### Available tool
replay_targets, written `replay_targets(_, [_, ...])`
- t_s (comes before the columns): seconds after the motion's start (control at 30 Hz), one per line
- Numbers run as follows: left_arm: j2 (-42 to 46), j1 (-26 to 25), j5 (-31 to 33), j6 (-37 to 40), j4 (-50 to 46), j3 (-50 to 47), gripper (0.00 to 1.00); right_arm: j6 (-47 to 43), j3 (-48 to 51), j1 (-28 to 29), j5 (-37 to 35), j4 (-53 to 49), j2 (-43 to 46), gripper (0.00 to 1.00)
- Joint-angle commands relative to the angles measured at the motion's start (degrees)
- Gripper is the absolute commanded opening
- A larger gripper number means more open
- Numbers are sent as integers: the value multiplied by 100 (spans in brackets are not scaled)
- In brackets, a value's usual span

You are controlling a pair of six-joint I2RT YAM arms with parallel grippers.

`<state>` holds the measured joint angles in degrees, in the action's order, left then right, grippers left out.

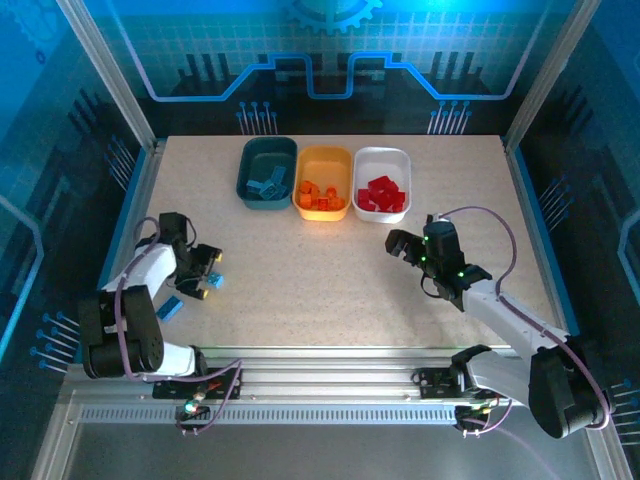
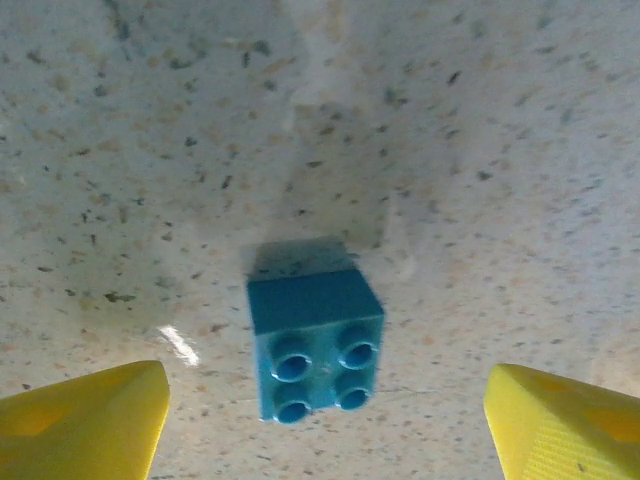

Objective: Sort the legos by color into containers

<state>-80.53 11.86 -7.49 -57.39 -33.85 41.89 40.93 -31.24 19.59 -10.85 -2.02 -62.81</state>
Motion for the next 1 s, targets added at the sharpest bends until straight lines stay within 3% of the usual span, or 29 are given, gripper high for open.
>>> replay_targets(0.0, [-181,-178,2,139,-58,-30,84,-26,-154,68,61,44,-39,100])
replay_targets(0.1, [-421,-307,80,64,-46,40,82,-32,-163,69,57,31,-47,100])
replay_targets(0.27, [-797,-307,398,75,77,86,63,-25,-171,70,35,4,-52,100])
replay_targets(0.4, [-955,-298,558,117,7,200,61,-25,-175,68,29,-9,-56,100])
replay_targets(0.7, [-456,-356,606,358,-96,502,39,2,-176,69,74,18,-85,100])
replay_targets(0.97, [-389,-1077,675,515,-342,1777,35,-10,-180,79,101,26,-78,100])
